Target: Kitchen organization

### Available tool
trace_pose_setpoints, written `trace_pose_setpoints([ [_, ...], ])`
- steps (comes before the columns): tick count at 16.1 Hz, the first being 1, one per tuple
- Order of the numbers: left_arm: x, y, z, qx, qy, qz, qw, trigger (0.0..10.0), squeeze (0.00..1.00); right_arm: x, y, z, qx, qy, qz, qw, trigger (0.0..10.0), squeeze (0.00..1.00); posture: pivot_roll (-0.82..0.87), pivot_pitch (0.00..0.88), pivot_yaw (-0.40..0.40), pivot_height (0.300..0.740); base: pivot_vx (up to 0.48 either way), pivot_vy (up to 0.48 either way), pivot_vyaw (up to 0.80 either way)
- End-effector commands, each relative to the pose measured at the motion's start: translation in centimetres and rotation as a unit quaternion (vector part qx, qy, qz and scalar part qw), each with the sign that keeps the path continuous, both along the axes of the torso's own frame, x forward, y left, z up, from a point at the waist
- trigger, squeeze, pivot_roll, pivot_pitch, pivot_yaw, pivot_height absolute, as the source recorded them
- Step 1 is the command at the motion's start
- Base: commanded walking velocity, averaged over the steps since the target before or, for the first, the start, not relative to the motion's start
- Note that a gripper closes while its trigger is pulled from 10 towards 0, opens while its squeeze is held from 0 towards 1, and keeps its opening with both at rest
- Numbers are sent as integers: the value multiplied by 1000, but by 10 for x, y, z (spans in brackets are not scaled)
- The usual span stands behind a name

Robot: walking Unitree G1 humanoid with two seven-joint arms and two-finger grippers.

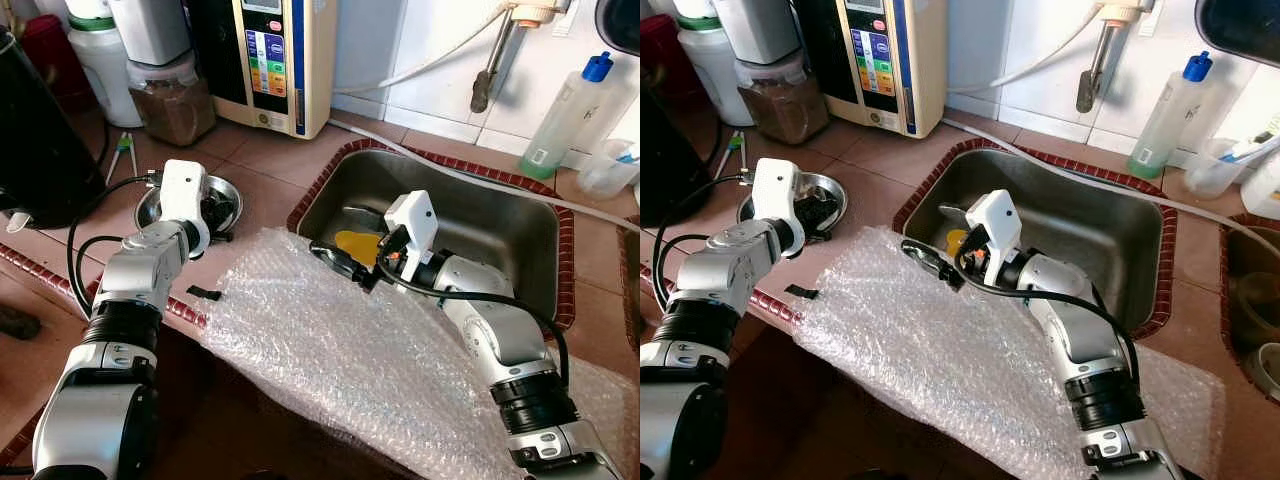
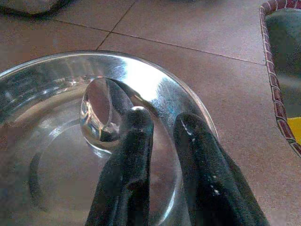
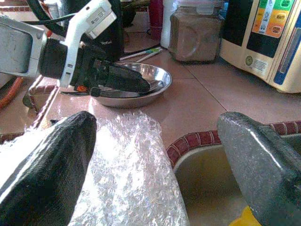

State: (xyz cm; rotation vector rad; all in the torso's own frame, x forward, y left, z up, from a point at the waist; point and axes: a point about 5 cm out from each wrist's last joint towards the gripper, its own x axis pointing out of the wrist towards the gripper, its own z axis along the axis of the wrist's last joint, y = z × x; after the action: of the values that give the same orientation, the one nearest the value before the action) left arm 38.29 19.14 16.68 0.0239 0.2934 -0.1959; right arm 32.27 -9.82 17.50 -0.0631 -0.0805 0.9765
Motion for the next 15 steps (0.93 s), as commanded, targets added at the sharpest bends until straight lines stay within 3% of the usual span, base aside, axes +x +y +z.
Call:
trace_pose_setpoints([
  [1,-1,3,5,11,-9,-1,1000,0,0,-2,2,2,-4,-3,12,1000,10000,0,45,77,32,740,0,0,0],
  [4,3,9,18,11,-53,38,998,0,0,-2,3,1,-6,-2,13,1000,10000,0,46,74,33,740,0,0,0],
  [5,5,16,23,-11,-63,70,996,10000,1000,-2,3,0,-8,-1,13,1000,10000,0,47,73,33,740,0,0,0],
  [8,6,23,26,-10,-73,109,991,10000,1000,-2,4,0,-10,-2,15,1000,10000,0,48,68,32,740,0,0,0],
  [11,3,22,16,-8,-40,99,994,10000,1000,-2,6,0,-13,-4,18,1000,10000,0,51,65,30,740,0,0,0],
  [15,4,16,12,-12,-29,92,995,10000,1000,-3,7,0,-16,-5,22,1000,10000,0,51,66,31,740,0,0,0],
])
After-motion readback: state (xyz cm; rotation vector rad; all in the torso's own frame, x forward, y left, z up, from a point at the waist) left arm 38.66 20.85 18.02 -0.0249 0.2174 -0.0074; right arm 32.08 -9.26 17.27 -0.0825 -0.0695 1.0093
